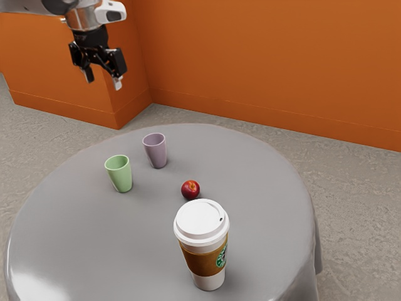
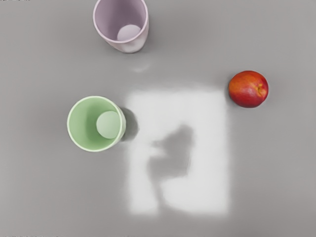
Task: Place the left cup onto the right cup
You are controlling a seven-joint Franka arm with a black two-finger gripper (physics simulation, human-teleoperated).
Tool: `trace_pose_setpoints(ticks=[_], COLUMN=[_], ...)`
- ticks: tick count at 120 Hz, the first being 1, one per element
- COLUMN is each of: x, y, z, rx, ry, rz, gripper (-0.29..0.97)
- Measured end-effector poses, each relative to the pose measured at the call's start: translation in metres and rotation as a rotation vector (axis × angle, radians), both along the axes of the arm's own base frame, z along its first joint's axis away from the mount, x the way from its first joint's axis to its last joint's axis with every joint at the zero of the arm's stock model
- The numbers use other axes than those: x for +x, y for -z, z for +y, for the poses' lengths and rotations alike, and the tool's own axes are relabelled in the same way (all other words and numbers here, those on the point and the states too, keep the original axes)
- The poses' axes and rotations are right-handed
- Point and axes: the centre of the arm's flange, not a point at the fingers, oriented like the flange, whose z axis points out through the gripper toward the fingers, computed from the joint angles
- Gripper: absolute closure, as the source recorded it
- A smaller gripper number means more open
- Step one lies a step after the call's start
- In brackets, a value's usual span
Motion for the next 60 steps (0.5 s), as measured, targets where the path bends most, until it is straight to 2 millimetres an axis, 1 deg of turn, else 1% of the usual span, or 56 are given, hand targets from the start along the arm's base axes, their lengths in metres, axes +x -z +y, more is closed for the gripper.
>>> trace_pose_setpoints(ticks=[6,12,16,24,28,39,49,60], x=[-0.010,-0.013,-0.013,-0.012,-0.012,-0.014,-0.017,-0.019], y=[-0.003,-0.002,0.004,0.024,0.036,0.078,0.123,0.171], z=[-0.012,-0.017,-0.018,-0.015,-0.013,-0.005,-0.003,-0.006], rx=[0.006,0.014,0.017,0.021,0.021,0.016,0.002,-0.022], ry=[0.028,0.042,0.047,0.047,0.044,0.034,0.027,0.022], rz=[-0.006,-0.013,-0.012,0.011,0.025,0.068,0.103,0.125], gripper=[0.00,0.00,0.00,0.00,0.00,0.00,0.00,0.00])
